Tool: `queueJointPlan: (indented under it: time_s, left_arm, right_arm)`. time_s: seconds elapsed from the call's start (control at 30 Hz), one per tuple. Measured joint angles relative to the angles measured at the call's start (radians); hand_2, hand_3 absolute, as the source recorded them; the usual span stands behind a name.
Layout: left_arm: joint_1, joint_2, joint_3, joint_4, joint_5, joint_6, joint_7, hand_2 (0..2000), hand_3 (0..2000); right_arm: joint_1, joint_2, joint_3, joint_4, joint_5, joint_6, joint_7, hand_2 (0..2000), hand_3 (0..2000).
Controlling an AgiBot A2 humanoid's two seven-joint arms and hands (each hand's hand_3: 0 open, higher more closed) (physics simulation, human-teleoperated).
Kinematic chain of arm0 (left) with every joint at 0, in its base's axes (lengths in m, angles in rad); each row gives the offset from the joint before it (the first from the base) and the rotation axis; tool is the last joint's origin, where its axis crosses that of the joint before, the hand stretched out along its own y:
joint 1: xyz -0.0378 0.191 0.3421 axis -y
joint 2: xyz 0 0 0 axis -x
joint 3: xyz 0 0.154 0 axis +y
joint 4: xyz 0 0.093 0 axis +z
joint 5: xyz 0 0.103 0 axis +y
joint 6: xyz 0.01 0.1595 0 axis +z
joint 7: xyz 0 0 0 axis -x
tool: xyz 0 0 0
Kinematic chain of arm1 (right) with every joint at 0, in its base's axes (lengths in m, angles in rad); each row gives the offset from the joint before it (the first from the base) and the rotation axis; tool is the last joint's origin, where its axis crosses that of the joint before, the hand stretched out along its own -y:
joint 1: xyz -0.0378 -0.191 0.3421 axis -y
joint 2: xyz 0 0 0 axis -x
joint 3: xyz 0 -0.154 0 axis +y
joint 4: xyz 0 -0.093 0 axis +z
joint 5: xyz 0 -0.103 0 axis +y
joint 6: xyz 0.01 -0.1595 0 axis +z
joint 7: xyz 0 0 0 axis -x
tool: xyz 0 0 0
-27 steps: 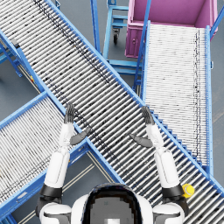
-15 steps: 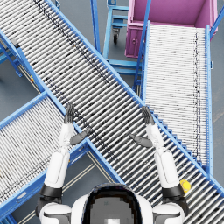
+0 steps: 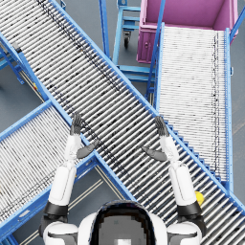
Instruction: Pick up the oil and place it on the left assembly line, put the cola on the right, and keep Sprite still
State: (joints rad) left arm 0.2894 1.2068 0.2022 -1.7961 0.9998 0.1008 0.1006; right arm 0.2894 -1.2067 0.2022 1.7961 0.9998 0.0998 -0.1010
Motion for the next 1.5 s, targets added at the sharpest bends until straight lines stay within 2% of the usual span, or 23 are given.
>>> queueJointPlan:
  time_s: [1.17, 1.23, 1.3, 1.5]
  left_arm:
    - [0.000, 0.000, 0.000, 0.000, 0.000, 0.000, 0.000, 0, 0]
    - [0.001, 0.007, 0.010, 0.010, 0.000, -0.049, -0.049, 0, 0]
    - [0.005, 0.017, 0.011, 0.018, 0.000, -0.074, -0.074, 0, 0]
    - [0.051, 0.054, -0.060, 0.012, 0.000, -0.097, -0.097, 0, 0]
  right_arm:
    - [0.000, 0.000, 0.000, 0.000, 0.000, 0.000, 0.000, 0, 0]
    - [0.002, -0.008, 0.012, -0.007, 0.000, -0.048, 0.049, 0, 0]
    - [0.011, -0.020, 0.013, -0.013, 0.000, -0.073, 0.074, 0, 0]
    - [0.041, -0.053, -0.033, -0.006, 0.000, -0.096, 0.097, 0, 0]
